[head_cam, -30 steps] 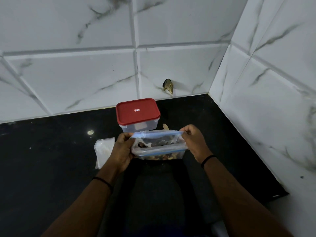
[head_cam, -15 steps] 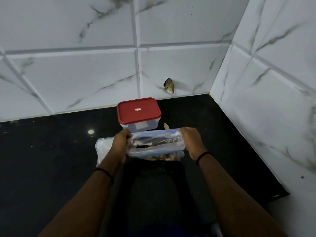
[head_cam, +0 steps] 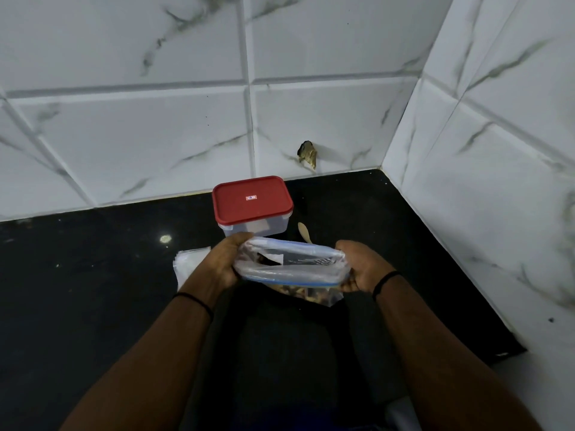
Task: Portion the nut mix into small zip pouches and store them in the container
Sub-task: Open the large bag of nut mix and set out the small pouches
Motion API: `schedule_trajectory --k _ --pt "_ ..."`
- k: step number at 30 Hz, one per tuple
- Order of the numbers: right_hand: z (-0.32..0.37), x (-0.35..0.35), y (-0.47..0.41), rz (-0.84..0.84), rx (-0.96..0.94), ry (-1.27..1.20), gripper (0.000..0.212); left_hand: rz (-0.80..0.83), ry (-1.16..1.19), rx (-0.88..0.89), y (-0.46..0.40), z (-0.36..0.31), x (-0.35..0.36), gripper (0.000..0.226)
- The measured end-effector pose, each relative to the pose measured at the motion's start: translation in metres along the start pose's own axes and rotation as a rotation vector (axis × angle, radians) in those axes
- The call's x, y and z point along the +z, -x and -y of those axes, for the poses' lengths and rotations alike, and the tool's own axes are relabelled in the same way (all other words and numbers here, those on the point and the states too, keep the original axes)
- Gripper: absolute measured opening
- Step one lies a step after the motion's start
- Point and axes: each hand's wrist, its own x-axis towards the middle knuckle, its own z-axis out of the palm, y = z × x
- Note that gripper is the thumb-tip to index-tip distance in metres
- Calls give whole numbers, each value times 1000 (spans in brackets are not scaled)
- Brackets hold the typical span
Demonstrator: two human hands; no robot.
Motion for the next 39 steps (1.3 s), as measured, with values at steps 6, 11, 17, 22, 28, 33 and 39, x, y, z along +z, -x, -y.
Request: schedule_trajectory --k 6,11,17,22,28,33,39 --pt "3 -12 2 28 -148 777 15 -40 -127 -46 -15 -16 18 26" --pt "9 0 5 -145 -449 1025 29 -50 -414 24 -23 -26 47 43" --pt "-4 40 3 -199 -745 693 32 15 -631 211 -30 -34 73 53" --pt "-8 37 -5 -355 -686 544 30 -422 -903 636 -22 -4 63 54" --pt "-9 32 -1 -393 -609 364 22 -238 -653 149 -2 49 66 32" --pt "-7 32 -2 -393 -590 375 29 -341 -783 163 -9 54 75 42" --pt "-8 32 -2 -418 -584 347 24 -342 -543 73 -14 51 78 17"
